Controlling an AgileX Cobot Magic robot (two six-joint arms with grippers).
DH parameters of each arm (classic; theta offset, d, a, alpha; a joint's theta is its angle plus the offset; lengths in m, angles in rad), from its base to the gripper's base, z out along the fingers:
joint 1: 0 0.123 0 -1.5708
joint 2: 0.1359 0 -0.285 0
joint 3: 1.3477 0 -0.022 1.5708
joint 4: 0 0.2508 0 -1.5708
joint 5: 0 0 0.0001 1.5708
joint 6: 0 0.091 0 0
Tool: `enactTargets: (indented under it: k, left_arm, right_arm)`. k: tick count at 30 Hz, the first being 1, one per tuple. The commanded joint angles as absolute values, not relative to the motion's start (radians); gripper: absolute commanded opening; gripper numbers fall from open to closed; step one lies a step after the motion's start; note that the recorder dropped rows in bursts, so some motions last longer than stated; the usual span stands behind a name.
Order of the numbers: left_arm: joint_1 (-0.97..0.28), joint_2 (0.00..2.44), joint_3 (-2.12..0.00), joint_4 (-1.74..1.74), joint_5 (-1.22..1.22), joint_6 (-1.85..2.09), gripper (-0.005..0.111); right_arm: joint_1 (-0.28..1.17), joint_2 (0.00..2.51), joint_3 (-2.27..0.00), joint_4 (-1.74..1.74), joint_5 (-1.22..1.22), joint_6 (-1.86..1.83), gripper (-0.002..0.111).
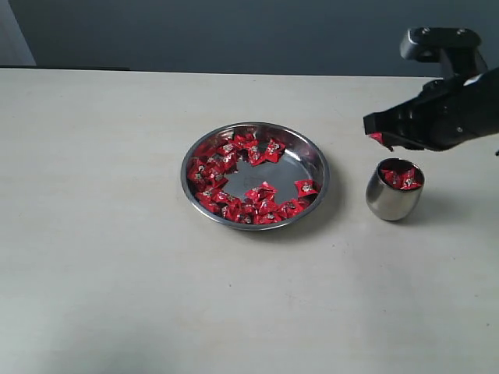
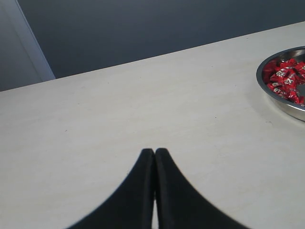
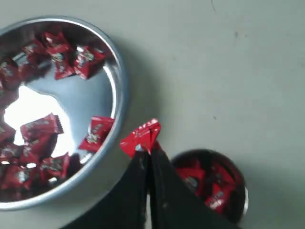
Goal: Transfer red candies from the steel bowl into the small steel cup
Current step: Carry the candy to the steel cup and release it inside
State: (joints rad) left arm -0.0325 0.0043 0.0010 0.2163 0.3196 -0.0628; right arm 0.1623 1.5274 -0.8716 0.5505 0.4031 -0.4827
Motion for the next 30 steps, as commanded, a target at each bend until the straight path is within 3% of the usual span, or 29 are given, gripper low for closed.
enactTargets:
  k: [1,20,24,30]
  left_arm:
    - [-0.033,0.000,0.000,0.219,0.313,-0.068,0.000]
    - [-0.033,0.000,0.000,0.219,0.313,-0.068,0.000]
    - [-0.033,0.000,0.000,0.219,0.313,-0.068,0.000]
    - [-0.033,0.000,0.000,0.219,0.313,-0.068,0.000]
  right_arm:
    - [0.109,1.524,-0.805,0.496,0.379,-0.476,-0.001]
    - [0.094,1.620,-0.784,0.470,0.330,-0.470,-0.001]
    - [0.094,1.620,-0.784,0.470,0.326,-0.470,0.028]
    - [0.094,1.560,-0.843,0.472,0.340,-0.470,0.029]
